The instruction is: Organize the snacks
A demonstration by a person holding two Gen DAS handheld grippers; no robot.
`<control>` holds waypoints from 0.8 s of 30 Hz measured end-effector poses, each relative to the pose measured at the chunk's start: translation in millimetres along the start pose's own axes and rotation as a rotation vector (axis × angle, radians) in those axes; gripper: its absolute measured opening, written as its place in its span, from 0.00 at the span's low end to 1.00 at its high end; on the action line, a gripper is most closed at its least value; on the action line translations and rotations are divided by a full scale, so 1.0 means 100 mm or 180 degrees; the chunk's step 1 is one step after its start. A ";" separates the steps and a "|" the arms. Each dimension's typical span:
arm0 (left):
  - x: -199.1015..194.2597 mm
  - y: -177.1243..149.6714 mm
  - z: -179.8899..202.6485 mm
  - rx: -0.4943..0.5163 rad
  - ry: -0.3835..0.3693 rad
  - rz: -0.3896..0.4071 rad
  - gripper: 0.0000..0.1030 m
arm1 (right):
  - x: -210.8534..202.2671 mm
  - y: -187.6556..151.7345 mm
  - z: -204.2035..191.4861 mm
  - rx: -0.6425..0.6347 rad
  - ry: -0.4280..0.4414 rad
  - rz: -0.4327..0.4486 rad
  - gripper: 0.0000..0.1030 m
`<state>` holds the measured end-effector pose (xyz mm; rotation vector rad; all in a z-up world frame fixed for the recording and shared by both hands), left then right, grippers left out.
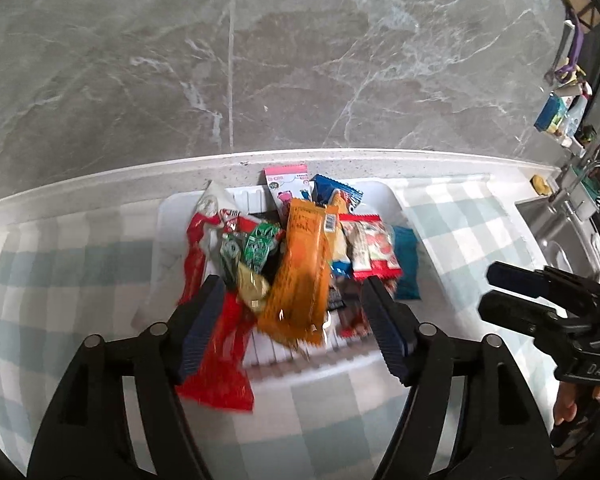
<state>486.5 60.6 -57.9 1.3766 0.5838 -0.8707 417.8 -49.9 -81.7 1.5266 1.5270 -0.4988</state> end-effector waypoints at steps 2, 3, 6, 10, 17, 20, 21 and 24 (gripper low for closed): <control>-0.14 -0.11 0.06 -0.0026 0.0022 0.0023 0.71 | -0.14 -0.08 -0.02 -0.0006 -0.0037 0.0048 0.60; -0.21 -0.17 0.09 -0.0043 0.0031 0.0031 0.73 | -0.21 -0.12 -0.03 -0.0012 -0.0052 0.0071 0.63; -0.42 -0.28 0.16 -0.0055 0.0055 0.0071 0.80 | -0.42 -0.24 -0.07 -0.0028 -0.0126 0.0152 0.69; -0.74 -0.44 0.32 -0.0005 0.0064 0.0172 0.86 | -0.70 -0.40 -0.12 -0.0027 -0.0236 0.0272 0.80; -1.21 -0.62 0.57 0.0119 0.0100 0.0318 0.93 | -1.14 -0.62 -0.27 -0.0150 -0.0485 0.0465 0.87; -1.37 -0.69 0.67 0.0205 0.0124 0.0365 0.93 | -1.27 -0.68 -0.34 -0.0214 -0.0569 0.0546 0.88; -1.42 -0.71 0.70 0.0233 0.0140 0.0381 0.93 | -1.31 -0.69 -0.36 -0.0227 -0.0593 0.0572 0.88; -1.53 -0.74 0.76 0.0279 0.0131 0.0418 0.93 | -1.44 -0.74 -0.42 -0.0248 -0.0638 0.0638 0.89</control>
Point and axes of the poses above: each gripper's, at about its wrist camera, not at the fingertips, and x roughly the way its jaws point, z to its right, y to its top, the point moved 5 cm from there along x, roughly the way its jaws point
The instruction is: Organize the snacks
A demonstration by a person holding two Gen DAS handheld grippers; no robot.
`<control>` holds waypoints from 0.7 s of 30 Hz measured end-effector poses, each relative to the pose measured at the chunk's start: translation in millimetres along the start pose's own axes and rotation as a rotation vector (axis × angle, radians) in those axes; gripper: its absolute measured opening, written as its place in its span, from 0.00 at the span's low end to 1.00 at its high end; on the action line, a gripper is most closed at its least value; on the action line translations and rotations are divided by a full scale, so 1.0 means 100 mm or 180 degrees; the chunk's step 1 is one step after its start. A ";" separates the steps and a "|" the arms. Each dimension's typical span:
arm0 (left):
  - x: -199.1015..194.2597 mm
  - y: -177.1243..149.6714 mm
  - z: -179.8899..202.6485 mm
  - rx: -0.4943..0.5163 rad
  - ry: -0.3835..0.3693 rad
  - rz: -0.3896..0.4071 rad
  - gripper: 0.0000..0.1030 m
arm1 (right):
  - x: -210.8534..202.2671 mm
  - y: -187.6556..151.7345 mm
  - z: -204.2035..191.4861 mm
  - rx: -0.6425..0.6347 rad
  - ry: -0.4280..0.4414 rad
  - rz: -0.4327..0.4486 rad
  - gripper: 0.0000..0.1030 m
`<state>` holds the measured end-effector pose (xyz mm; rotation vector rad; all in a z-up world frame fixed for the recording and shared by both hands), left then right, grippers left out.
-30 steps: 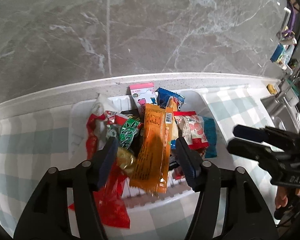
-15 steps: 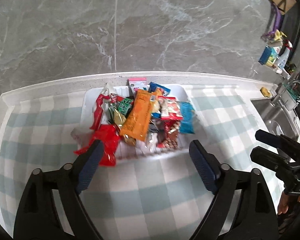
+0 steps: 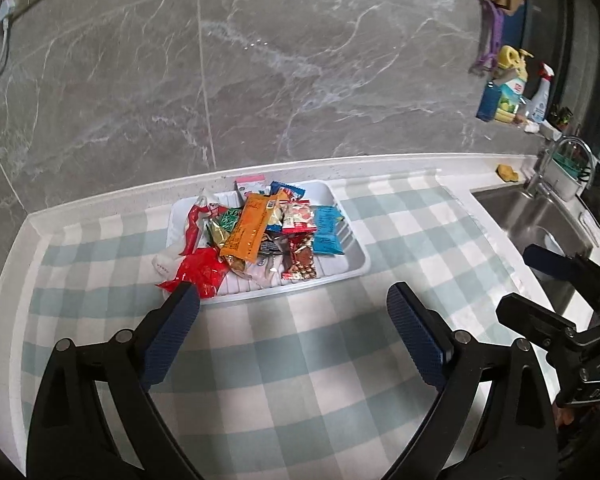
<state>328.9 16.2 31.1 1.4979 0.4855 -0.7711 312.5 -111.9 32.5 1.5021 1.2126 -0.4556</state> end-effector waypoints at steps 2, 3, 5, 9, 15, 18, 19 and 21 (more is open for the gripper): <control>-0.10 -0.02 0.04 0.0024 0.0001 0.0034 0.93 | -0.07 -0.01 -0.01 0.0007 -0.0013 0.0032 0.89; -0.15 -0.03 0.05 0.0039 0.0003 0.0053 0.93 | -0.11 -0.02 -0.02 0.0007 -0.0018 0.0042 0.89; -0.24 -0.04 0.07 0.0057 0.0008 0.0083 0.93 | -0.17 -0.04 -0.03 0.0019 -0.0032 0.0070 0.89; -0.41 -0.08 0.10 0.0078 0.0016 0.0147 0.93 | -0.30 -0.09 -0.06 0.0028 -0.0050 0.0111 0.89; -0.64 -0.10 0.13 0.0110 0.0023 0.0251 0.93 | -0.45 -0.14 -0.11 0.0022 -0.0062 0.0157 0.89; -0.74 -0.11 0.15 0.0134 0.0022 0.0299 0.93 | -0.51 -0.15 -0.13 0.0017 -0.0068 0.0191 0.90; -0.76 -0.11 0.14 0.0143 0.0017 0.0309 0.93 | -0.54 -0.15 -0.13 0.0015 -0.0076 0.0208 0.90; -0.82 -0.11 0.16 0.0157 0.0011 0.0341 0.93 | -0.58 -0.15 -0.13 0.0012 -0.0082 0.0237 0.90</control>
Point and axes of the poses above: each gripper's, at about its wrist camera, not at the fingertips, and x roughly the way its jaws point, z to its right, y to its top, the point moved 5 cm from there along x, roughly the way its jaws point
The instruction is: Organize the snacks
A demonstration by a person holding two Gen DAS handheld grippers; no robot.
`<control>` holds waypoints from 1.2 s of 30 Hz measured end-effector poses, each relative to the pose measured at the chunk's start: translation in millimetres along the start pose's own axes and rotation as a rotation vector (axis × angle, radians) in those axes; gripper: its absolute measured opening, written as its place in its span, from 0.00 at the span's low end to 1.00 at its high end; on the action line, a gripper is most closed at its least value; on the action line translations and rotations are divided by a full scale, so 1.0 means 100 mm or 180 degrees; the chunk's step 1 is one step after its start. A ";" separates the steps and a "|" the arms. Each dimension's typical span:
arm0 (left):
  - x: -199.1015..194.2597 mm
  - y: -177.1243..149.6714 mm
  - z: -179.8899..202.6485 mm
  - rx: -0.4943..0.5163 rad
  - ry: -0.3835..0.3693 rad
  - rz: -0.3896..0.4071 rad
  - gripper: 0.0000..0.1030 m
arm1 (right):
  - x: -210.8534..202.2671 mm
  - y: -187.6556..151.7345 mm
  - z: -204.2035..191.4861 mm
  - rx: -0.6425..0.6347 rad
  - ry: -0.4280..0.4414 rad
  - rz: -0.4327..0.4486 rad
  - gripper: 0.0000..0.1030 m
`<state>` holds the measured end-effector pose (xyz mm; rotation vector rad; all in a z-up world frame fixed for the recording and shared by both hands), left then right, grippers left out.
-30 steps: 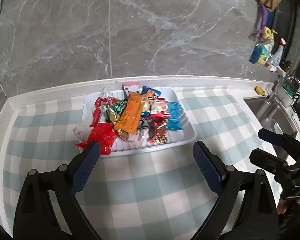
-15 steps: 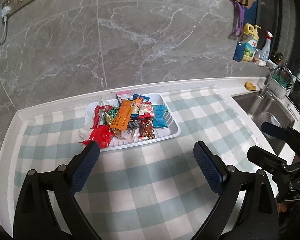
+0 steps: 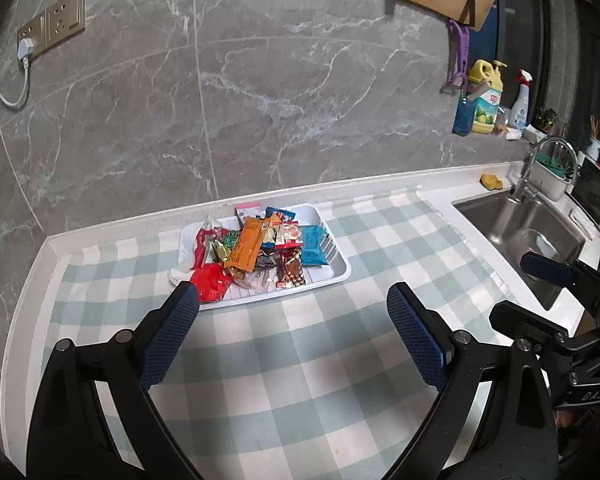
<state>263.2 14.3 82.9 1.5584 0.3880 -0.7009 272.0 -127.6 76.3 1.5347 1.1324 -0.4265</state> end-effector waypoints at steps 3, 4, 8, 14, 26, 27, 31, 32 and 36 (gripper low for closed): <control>-0.07 0.02 0.02 0.0023 0.0000 0.0046 0.93 | -0.05 0.01 0.01 0.0005 -0.0018 0.0038 0.90; -0.10 0.03 0.03 0.0032 -0.0001 0.0062 0.93 | -0.07 0.01 0.01 0.0011 -0.0019 0.0047 0.90; -0.15 0.05 0.06 0.0071 -0.0001 0.0102 0.93 | -0.12 0.02 0.02 0.0019 -0.0034 0.0084 0.91; -0.21 0.08 0.10 0.0118 -0.0004 0.0155 0.93 | -0.18 0.02 0.04 0.0024 -0.0043 0.0126 0.92; -0.28 0.17 0.16 0.0096 -0.0003 0.0266 0.93 | -0.23 0.04 0.11 0.0063 -0.0020 0.0178 0.93; -0.29 0.17 0.17 0.0087 -0.0037 0.0265 0.93 | -0.23 0.04 0.11 0.0071 -0.0019 0.0181 0.93; -0.33 0.20 0.18 0.0056 -0.0035 0.0353 0.93 | -0.24 0.04 0.12 0.0084 0.0004 0.0190 0.94; -0.36 0.21 0.18 0.0082 0.0023 0.0404 0.93 | -0.24 0.04 0.12 0.0083 0.0008 0.0180 0.94; -0.42 0.24 0.20 0.0118 0.0084 0.0541 0.93 | -0.24 0.02 0.13 0.0125 0.0051 0.0165 0.94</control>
Point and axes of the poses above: each gripper's, at about its wrist camera, not at the fingertips, and x roughly the way its jaws point, z to its right, y to its top, the point moved 5 cm from there along x, roughly the way its jaws point
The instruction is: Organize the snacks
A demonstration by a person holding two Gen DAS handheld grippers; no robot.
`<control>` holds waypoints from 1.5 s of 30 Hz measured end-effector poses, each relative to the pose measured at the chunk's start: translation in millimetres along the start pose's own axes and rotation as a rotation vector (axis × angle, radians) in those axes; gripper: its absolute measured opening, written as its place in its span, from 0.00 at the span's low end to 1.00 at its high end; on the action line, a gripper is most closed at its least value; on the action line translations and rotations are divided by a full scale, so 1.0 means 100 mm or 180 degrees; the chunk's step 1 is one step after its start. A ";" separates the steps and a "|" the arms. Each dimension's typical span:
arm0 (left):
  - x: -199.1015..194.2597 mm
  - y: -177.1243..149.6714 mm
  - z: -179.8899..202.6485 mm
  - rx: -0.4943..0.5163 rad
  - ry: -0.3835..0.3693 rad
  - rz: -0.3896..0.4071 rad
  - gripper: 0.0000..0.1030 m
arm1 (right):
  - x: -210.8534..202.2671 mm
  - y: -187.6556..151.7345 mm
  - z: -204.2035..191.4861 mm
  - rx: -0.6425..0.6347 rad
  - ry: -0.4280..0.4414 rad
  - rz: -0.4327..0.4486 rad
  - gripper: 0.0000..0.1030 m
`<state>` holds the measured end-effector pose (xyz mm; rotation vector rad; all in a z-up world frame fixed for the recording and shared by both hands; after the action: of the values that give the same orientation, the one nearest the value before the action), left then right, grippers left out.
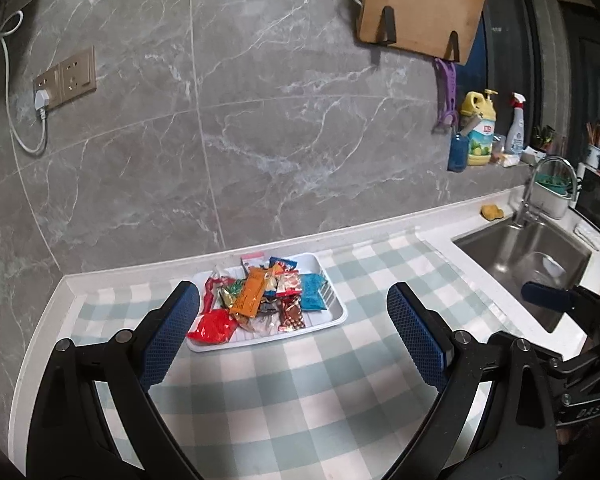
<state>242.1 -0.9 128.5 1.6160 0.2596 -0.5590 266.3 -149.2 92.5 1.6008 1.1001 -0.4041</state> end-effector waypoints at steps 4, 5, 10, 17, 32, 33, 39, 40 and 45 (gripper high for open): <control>0.02 0.00 0.00 0.0036 0.0134 -0.0006 0.93 | 0.01 -0.02 0.00 0.0035 0.0030 -0.0023 0.94; 0.03 0.00 0.02 0.0099 0.0237 -0.0004 0.93 | 0.02 -0.03 0.00 0.0041 0.0039 -0.0027 0.94; 0.08 -0.05 0.13 0.0234 0.0225 -0.0039 0.93 | 0.04 -0.07 0.01 0.0064 0.0043 -0.0057 0.95; 0.17 -0.10 0.25 0.0294 0.0172 -0.0116 0.93 | 0.07 -0.12 0.04 0.0079 0.0047 -0.0102 0.95; 0.20 -0.10 0.22 0.0159 0.0109 -0.0156 0.93 | 0.14 -0.16 0.09 0.0115 0.0045 -0.0175 0.95; 0.21 -0.10 0.21 0.0160 0.0117 -0.0163 0.93 | 0.15 -0.16 0.10 0.0115 0.0041 -0.0178 0.95; 0.22 -0.10 0.22 0.0145 0.0073 -0.0185 0.93 | 0.16 -0.17 0.12 0.0129 0.0029 -0.0185 0.95; 0.22 -0.10 0.23 0.0139 0.0053 -0.0189 0.93 | 0.17 -0.17 0.13 0.0130 0.0025 -0.0187 0.95; 0.22 -0.09 0.26 0.0105 -0.0017 -0.0188 0.93 | 0.25 -0.23 0.19 0.0086 -0.0088 -0.0243 0.95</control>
<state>251.0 -28.9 108.3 1.6429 0.2961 -0.6154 266.0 -155.7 54.2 1.5757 1.1415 -0.4921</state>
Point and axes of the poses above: each gripper's, at about its wrist camera, not at the fingertips, and x roughly the way its jaws point, z to its right, y to its top, the point moved 5 cm from there along x, roughly the way its jaws point
